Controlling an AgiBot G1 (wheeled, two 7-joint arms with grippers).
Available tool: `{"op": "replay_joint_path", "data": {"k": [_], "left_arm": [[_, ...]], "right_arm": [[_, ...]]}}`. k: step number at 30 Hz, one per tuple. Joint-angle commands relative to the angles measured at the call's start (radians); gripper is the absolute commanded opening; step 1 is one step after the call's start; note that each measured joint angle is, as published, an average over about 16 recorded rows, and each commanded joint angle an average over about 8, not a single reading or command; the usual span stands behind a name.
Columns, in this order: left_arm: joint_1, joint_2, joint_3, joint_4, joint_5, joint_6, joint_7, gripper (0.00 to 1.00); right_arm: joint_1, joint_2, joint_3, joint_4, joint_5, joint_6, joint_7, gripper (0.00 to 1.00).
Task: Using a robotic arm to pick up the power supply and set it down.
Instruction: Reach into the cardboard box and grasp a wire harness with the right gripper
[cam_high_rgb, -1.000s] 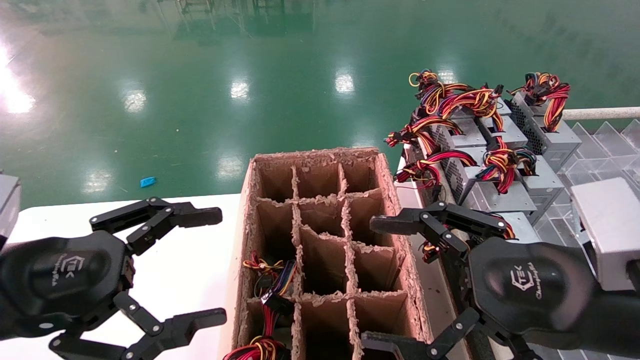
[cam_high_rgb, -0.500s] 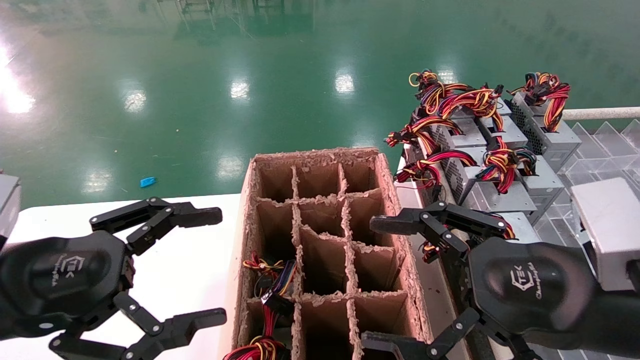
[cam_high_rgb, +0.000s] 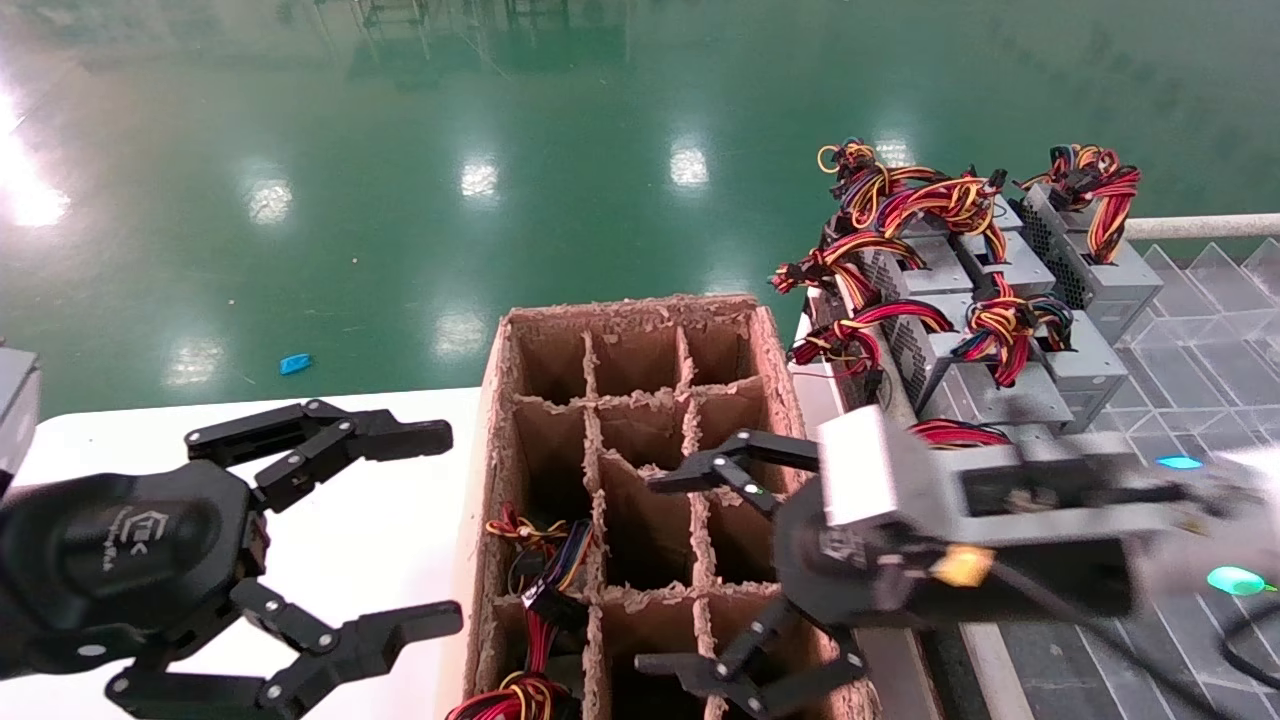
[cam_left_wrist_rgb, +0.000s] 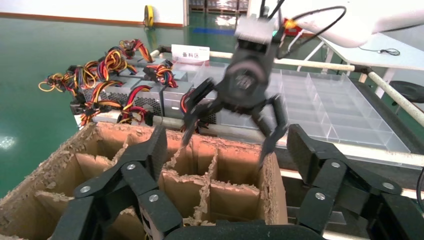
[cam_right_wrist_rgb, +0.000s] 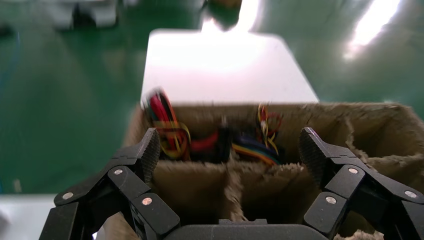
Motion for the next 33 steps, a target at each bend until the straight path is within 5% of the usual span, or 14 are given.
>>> {"op": "replay_joint_path", "data": {"k": [1, 11, 14, 20, 22, 26, 33], "left_arm": [[0.000, 0.000, 0.000, 0.000, 0.000, 0.000, 0.000, 0.00], [0.000, 0.000, 0.000, 0.000, 0.000, 0.000, 0.000, 0.00], [0.000, 0.000, 0.000, 0.000, 0.000, 0.000, 0.000, 0.00], [0.000, 0.000, 0.000, 0.000, 0.000, 0.000, 0.000, 0.00], [0.000, 0.000, 0.000, 0.000, 0.000, 0.000, 0.000, 0.00], [0.000, 0.000, 0.000, 0.000, 0.000, 0.000, 0.000, 0.00], [0.000, 0.000, 0.000, 0.000, 0.000, 0.000, 0.000, 0.00]], "right_arm": [[0.047, -0.039, -0.033, -0.029, -0.069, -0.007, -0.025, 1.00], [0.218, -0.237, -0.137, -0.257, -0.263, -0.007, -0.244, 0.96], [0.246, -0.287, -0.154, -0.333, -0.287, -0.005, -0.300, 0.77], [0.288, -0.361, -0.178, -0.475, -0.316, -0.004, -0.397, 0.20], [0.301, -0.377, -0.184, -0.514, -0.324, -0.006, -0.423, 0.10], [0.321, -0.400, -0.190, -0.579, -0.334, -0.003, -0.469, 0.00], [0.332, -0.432, -0.190, -0.665, -0.333, 0.009, -0.538, 0.00]]}}
